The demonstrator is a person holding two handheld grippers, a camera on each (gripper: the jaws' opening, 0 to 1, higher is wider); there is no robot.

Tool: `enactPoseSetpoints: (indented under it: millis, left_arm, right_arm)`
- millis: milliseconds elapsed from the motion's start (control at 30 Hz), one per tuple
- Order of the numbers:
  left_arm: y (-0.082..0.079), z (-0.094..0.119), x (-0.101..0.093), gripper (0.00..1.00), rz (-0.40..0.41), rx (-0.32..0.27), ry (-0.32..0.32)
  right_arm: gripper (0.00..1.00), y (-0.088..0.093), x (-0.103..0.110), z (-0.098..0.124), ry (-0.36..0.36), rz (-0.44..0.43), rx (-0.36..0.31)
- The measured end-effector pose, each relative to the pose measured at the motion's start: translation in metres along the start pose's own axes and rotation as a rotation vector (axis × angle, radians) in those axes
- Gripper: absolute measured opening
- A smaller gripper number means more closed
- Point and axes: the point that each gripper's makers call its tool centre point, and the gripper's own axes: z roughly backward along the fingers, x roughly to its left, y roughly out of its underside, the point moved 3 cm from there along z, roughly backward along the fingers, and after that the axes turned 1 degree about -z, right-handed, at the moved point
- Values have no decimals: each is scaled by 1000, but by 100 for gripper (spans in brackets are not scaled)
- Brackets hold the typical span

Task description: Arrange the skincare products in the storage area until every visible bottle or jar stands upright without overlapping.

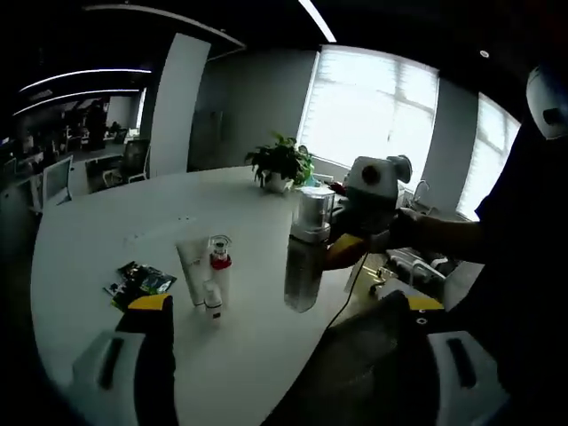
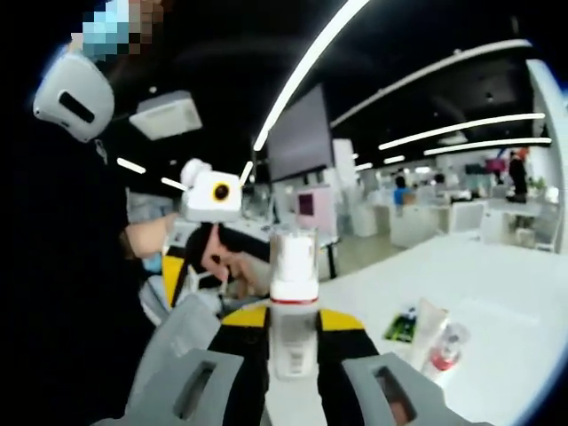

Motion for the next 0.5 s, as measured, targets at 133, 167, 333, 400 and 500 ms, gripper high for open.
enactPoseSetpoints:
  millis: [133, 167, 333, 400, 500]
  left_arm:
    - [14, 1, 6, 99, 22, 22, -27]
    - [15, 2, 5, 99, 35, 24, -25]
    - [22, 0, 5, 99, 99, -9, -28]
    - [28, 0, 7, 99, 109, 5, -45]
    - [38, 1, 11, 99, 117, 32, -59]
  right_arm:
    - [12, 5, -5, 0, 22, 13, 12]
    - [12, 7, -7, 0, 25, 16, 13]
    - [12, 18, -21, 0, 50, 14, 7]
    - [12, 23, -28, -1, 62, 28, 16]
    - [12, 30, -36, -2, 70, 40, 24]
